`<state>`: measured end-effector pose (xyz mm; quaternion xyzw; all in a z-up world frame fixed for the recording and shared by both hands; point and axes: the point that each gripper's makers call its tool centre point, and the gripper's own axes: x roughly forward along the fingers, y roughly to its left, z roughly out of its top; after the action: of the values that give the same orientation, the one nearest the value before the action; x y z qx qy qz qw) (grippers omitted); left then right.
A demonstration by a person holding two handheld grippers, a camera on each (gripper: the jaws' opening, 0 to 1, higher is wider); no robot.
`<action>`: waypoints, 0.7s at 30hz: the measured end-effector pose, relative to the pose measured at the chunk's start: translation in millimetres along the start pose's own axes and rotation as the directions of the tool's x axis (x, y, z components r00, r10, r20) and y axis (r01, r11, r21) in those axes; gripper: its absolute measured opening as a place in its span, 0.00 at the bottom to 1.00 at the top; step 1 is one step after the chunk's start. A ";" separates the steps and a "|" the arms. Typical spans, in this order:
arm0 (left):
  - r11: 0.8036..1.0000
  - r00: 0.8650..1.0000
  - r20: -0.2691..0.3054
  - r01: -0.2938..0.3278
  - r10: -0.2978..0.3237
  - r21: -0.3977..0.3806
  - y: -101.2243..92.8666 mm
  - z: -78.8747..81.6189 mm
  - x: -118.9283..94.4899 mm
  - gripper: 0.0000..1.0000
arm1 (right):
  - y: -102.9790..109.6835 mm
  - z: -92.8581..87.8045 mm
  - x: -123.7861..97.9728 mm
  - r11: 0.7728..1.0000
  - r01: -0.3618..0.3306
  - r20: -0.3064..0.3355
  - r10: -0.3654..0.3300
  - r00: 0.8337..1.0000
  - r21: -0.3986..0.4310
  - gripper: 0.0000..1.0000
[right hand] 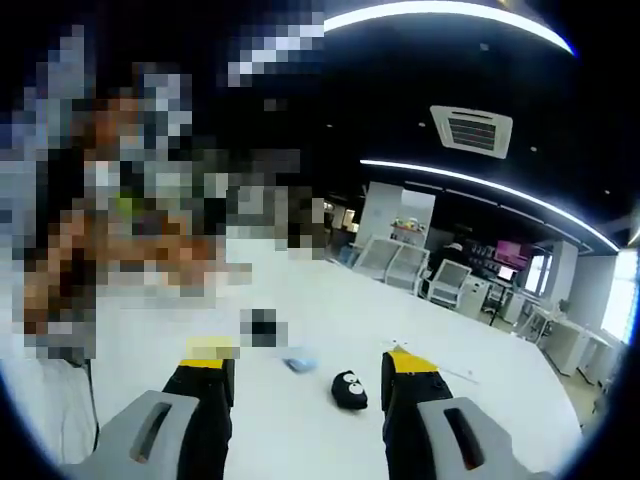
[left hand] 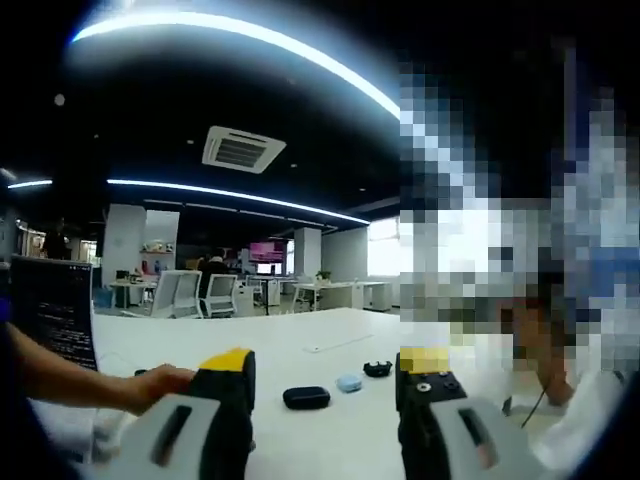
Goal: Pick up the earbuds from the table and place the earbuds into the earbud case
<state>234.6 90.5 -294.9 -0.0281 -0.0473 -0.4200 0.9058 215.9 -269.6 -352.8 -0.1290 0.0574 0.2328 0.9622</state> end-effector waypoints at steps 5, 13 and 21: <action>1.000 1.000 0.022 -0.008 0.008 -0.030 6.2 5.4 -7.7 0.58 | 1.8 0.4 -1.3 1.000 0.000 -0.001 0.000 1.000 -0.003 0.57; 1.000 0.998 0.052 -0.020 0.021 -0.014 4.6 16.1 -16.0 0.58 | 0.9 1.0 -1.6 1.000 0.004 0.001 -0.004 1.000 -0.002 0.57; 1.000 0.999 0.048 -0.005 0.005 0.000 -1.1 16.1 -13.0 0.58 | 3.4 -0.1 0.8 1.000 -0.006 -0.006 0.006 1.000 -0.006 0.57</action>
<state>224.4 101.1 -280.4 -0.0383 -0.0692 -0.4172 0.9054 215.0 -266.4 -353.8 -0.1322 0.0599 0.2354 0.9610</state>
